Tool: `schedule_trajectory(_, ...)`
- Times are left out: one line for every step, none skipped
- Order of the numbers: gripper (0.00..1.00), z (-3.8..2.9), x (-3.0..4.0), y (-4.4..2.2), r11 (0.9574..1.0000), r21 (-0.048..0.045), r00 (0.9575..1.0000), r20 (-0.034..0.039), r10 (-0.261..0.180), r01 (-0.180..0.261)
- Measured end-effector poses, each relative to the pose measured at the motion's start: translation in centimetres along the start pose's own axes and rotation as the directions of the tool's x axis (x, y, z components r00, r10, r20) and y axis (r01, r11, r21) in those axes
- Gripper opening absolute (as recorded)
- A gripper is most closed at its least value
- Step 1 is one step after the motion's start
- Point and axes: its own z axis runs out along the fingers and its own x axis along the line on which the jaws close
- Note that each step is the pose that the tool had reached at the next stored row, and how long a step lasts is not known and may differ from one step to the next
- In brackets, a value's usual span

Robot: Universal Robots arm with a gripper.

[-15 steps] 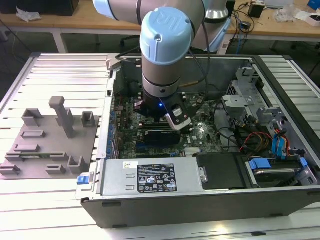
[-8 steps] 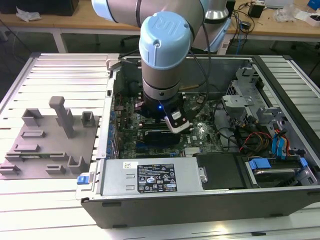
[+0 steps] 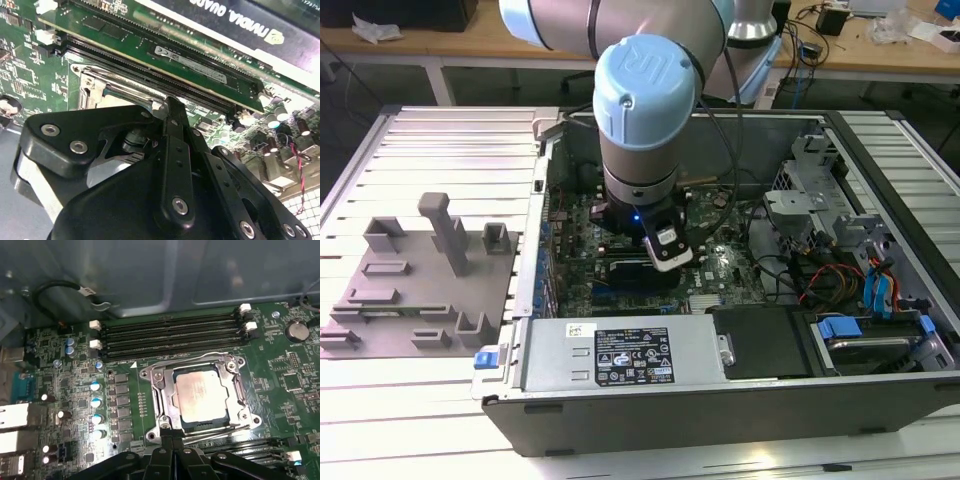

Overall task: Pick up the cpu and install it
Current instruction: 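Install the second cpu locking lever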

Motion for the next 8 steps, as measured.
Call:
schedule_trajectory(0.11,0.04,0.02,-0.02,1.0,-0.0006,1.0,0.0026,0.008,-0.008)
schedule_trajectory(0.11,0.08,0.03,-0.03,0.9999,-0.0019,0.9999,0.0047,0.015,-0.015)
schedule_trajectory(0.11,0.13,0.06,-0.05,0.9996,-0.0047,0.9996,0.0083,0.027,-0.027)
schedule_trajectory(0.11,0.19,0.1,-0.08,0.9991,-0.0079,0.9991,0.0123,0.041,-0.041)
schedule_trajectory(0.11,0.22,0.12,-0.09,0.9987,-0.0102,0.9986,0.0148,0.05,-0.05)
schedule_trajectory(0.11,0.25,0.13,-0.11,0.9983,-0.0125,0.9982,0.0166,0.057,-0.057)
schedule_trajectory(0.11,0.32,0.17,-0.13,0.9975,-0.0175,0.9974,0.0197,0.069,-0.069)
schedule_trajectory(0.11,0.34,0.19,-0.14,0.997,-0.0201,0.997,0.0211,0.075,-0.074)
